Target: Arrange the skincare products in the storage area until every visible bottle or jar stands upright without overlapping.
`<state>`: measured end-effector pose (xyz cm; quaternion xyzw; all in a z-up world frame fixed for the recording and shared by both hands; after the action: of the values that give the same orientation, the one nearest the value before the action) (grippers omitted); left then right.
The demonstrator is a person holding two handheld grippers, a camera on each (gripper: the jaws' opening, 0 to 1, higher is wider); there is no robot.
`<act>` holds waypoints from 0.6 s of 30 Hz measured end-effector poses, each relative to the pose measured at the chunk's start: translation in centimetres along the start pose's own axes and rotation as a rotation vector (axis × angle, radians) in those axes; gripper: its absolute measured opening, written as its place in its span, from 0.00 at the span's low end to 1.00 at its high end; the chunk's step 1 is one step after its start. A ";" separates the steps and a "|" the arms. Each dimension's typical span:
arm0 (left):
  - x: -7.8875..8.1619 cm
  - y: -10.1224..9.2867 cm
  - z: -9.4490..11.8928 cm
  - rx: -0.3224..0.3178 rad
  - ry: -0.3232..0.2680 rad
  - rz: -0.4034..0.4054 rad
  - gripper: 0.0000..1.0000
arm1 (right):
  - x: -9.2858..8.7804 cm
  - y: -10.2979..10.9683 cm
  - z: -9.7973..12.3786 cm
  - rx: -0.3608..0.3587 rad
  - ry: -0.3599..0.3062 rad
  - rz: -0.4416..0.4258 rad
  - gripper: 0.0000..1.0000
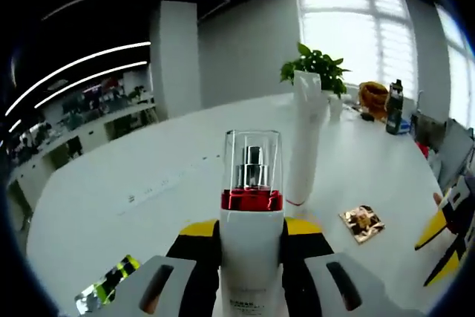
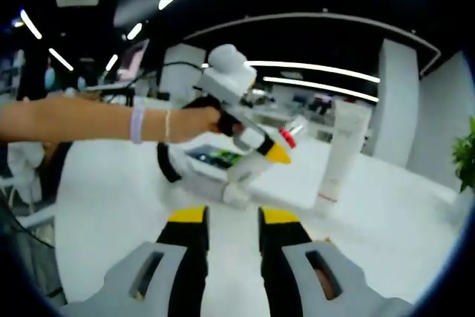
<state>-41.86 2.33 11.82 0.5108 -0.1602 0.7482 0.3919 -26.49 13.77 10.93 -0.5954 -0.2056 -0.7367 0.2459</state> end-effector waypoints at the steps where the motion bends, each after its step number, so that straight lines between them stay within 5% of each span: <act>1: 0.0 0.2 0.1 0.006 -0.016 0.006 0.30 | 0.0 0.1 -0.2 0.002 0.000 -0.001 0.24; 6: -0.1 1.1 0.4 0.019 -0.133 0.016 0.30 | -0.3 0.3 -0.9 0.014 -0.001 -0.014 0.24; 13: 0.8 2.6 0.0 -0.040 -0.288 0.163 0.30 | 0.7 -0.1 -3.0 0.000 -0.029 -0.050 0.25; 18: 1.6 2.3 0.6 -0.066 -0.351 0.240 0.30 | 1.6 -0.7 -6.4 -0.039 -0.049 -0.092 0.40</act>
<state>-43.44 1.15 13.88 0.5976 -0.3099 0.6833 0.2827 -32.13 10.38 11.13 -0.6079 -0.2243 -0.7364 0.1947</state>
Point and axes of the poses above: the point that each gripper's makers call its tool centre point, and the gripper's own axes: z roughly backward along the fingers, y roughly to its left, x roughly out of its top, the point moved 6 cm from there along z, roughly backward along the fingers, and after that the axes turned 12 degrees about -z, right-handed, at the moved point
